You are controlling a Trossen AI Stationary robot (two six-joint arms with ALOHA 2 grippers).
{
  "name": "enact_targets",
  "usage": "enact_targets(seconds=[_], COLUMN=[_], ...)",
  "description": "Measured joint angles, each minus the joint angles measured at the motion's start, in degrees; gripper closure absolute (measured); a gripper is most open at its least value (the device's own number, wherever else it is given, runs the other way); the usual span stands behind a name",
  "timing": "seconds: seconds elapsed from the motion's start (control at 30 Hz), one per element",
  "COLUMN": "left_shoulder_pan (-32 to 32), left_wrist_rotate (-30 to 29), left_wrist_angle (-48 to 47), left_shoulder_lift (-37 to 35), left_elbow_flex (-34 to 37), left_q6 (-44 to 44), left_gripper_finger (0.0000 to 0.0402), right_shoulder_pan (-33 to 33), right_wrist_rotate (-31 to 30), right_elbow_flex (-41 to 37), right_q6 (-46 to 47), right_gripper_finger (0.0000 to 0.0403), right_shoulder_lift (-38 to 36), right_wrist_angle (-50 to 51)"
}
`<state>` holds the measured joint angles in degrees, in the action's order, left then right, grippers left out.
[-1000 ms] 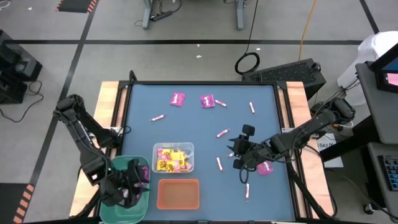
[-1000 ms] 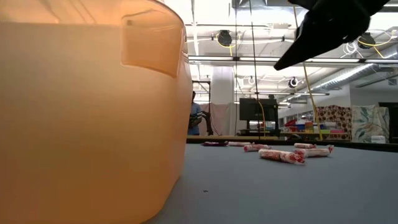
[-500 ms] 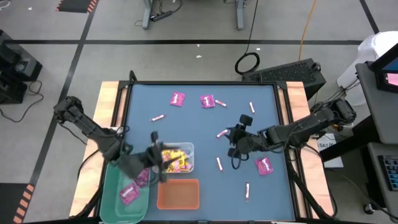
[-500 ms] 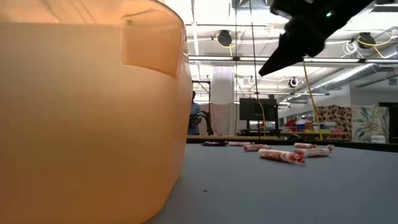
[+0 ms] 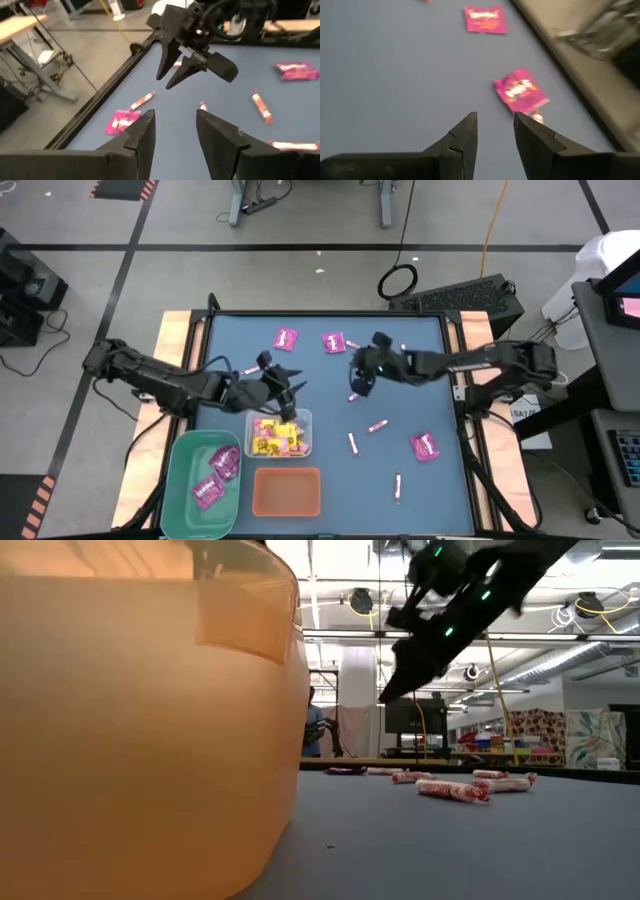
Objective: Sort candy
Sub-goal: Put the purple candy into the green bin
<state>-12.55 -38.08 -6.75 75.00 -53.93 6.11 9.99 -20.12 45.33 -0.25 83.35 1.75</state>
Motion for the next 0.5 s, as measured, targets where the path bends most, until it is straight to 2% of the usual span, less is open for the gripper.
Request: enact_targets(seconds=[0.13,0.27,0.5], left_shoulder_pan=[2.6,3.6,3.6], left_wrist_rotate=[1.8,2.0,2.0], left_wrist_angle=[0.8,1.6,1.7], left_shoulder_lift=[0.0,0.0,0.0], left_elbow_flex=[3.3,6.1,6.8], left_q6=[1.2,2.5,0.6], left_gripper_finger=[0.0253,0.0253,0.0253], right_shoulder_pan=[6.9,11.9,16.3], right_wrist_rotate=[10.9,19.5,20.2], right_elbow_flex=[3.3,9.0,20.3], right_q6=[-4.0,-8.9,-16.7], right_gripper_finger=[0.0284,0.0274,0.0235], right_shoulder_lift=[6.8,13.7,24.3], right_wrist_angle=[-1.0,3.1,12.0])
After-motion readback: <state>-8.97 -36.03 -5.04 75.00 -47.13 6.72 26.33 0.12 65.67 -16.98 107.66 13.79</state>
